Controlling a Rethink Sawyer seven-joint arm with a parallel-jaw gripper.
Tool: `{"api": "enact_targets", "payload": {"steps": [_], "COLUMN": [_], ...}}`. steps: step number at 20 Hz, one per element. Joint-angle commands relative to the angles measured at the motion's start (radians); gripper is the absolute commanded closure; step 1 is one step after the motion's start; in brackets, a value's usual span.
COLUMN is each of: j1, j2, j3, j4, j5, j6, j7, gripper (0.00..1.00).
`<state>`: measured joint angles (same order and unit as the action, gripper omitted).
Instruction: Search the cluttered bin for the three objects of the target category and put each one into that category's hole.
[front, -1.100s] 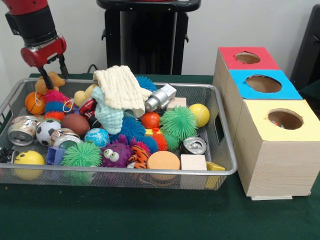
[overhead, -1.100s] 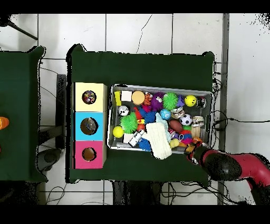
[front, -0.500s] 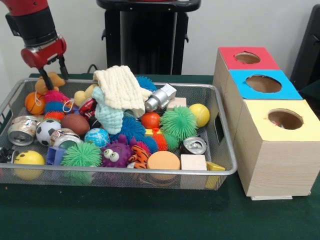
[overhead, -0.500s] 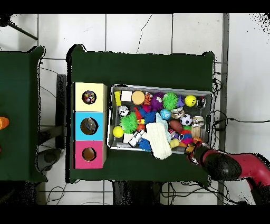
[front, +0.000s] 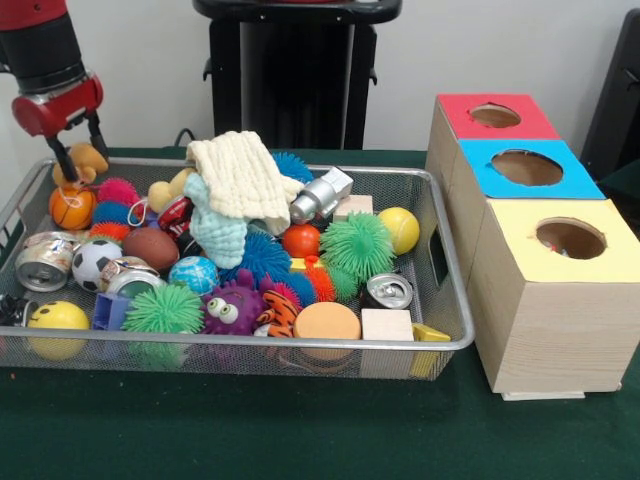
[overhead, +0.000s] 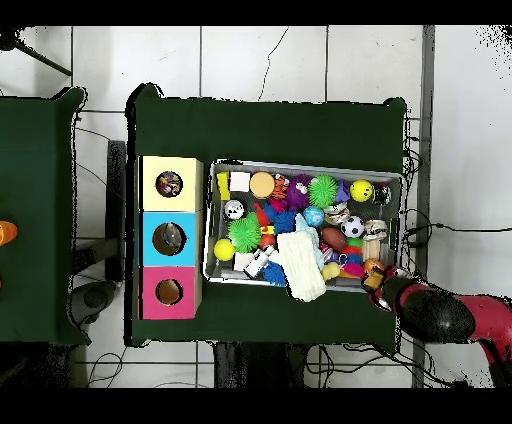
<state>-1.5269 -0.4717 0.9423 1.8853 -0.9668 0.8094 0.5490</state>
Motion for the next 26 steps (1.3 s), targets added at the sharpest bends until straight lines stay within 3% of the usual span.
{"api": "enact_targets", "payload": {"steps": [1, 6, 12, 20, 21, 26], "j1": [-0.01, 0.003, 0.012, 0.008, 0.007, 0.027], "j2": [0.054, 0.062, 0.049, 0.055, 0.057, 0.038], "j3": [-0.02, -0.038, -0.057, -0.049, -0.049, -0.063], "j4": [-0.179, -0.199, -0.169, -0.166, -0.168, -0.172], "j5": [-0.001, 0.005, 0.006, 0.042, 0.048, 0.031], "j6": [0.138, 0.123, 0.084, 0.101, 0.109, 0.094], "j7": [-0.451, -0.46, -0.415, -0.409, -0.414, -0.387], "gripper": [0.0, 0.0, 0.0, 0.0, 1.0, 1.0]}}
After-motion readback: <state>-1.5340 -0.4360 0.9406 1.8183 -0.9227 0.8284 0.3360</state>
